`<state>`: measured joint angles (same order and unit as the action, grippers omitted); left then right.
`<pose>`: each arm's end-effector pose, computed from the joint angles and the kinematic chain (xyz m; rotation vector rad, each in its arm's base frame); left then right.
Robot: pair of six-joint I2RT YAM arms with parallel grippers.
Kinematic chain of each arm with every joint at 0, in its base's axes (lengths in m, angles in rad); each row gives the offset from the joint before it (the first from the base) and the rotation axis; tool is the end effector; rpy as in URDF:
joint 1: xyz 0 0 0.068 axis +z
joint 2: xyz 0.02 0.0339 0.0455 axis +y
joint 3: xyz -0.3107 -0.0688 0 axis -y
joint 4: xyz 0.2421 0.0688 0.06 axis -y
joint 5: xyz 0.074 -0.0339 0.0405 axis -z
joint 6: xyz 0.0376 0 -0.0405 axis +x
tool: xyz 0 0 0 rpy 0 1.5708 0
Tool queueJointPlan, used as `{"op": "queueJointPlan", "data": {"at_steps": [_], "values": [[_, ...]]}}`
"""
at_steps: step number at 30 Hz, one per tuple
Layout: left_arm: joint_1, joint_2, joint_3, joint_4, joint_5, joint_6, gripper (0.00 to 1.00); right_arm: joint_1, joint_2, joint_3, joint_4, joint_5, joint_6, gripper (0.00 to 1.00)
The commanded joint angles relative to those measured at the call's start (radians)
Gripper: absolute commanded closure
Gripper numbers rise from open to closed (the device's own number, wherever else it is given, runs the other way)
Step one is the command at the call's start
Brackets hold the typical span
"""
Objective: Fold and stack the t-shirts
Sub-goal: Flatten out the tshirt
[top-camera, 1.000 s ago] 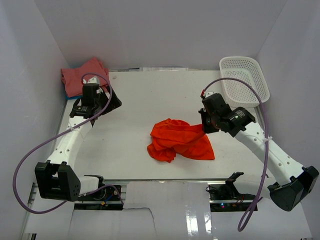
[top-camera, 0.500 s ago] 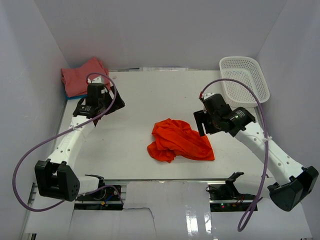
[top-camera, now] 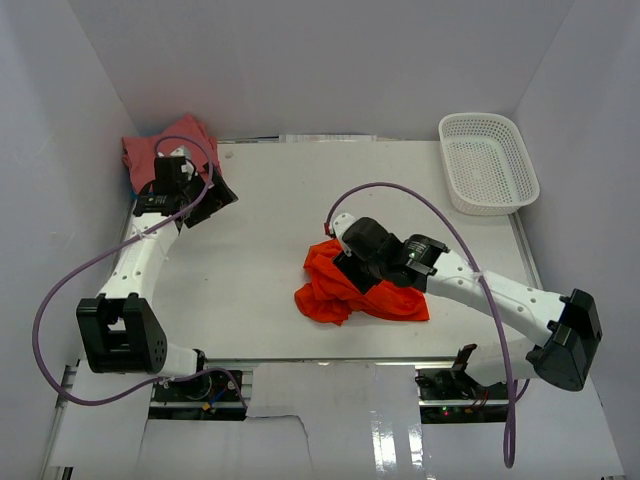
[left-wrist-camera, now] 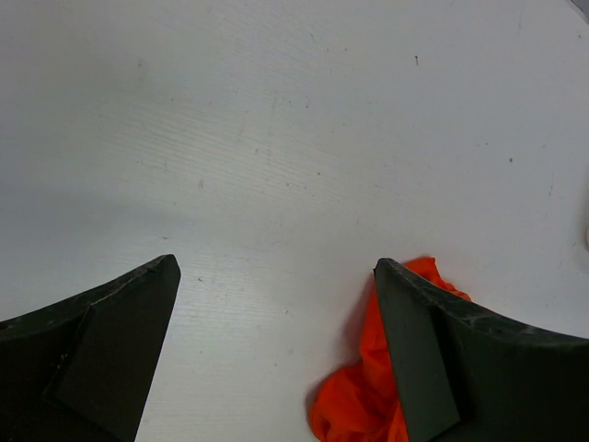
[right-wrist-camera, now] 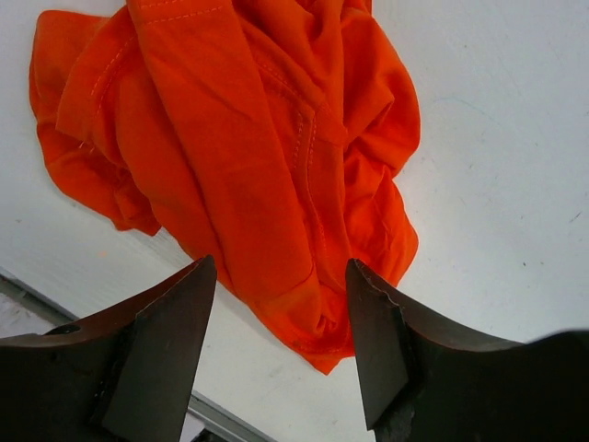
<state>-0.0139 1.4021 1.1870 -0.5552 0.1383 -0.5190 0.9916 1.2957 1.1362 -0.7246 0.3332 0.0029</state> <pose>0.2969 -0.0093 0.3493 -0.5251 2.3126 -0.4225 0.1491 0.2055 0.3486 -1.0061 2.1690 0.0543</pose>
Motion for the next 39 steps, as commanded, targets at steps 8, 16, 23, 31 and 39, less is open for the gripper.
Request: {"op": "queueJointPlan", "data": {"at_steps": [8,16,23,31,39], "values": [[0.100,-0.035,0.017,-0.011,0.102,0.031,0.02,0.076,0.140,0.033,0.238,0.032,-0.164,0.38],[0.177,-0.018,0.023,-0.014,0.167,0.059,0.02,0.183,0.263,0.123,0.223,0.099,-0.155,0.38],[0.178,-0.020,0.017,-0.011,0.172,0.063,0.02,0.220,0.407,0.220,0.202,0.147,-0.150,0.39],[0.178,-0.028,0.013,-0.008,0.170,0.070,0.02,0.226,0.499,0.326,0.188,0.251,-0.152,0.40],[0.178,-0.031,0.006,-0.002,0.176,0.073,0.02,0.225,0.545,0.369,0.174,0.299,-0.159,0.47]]}}
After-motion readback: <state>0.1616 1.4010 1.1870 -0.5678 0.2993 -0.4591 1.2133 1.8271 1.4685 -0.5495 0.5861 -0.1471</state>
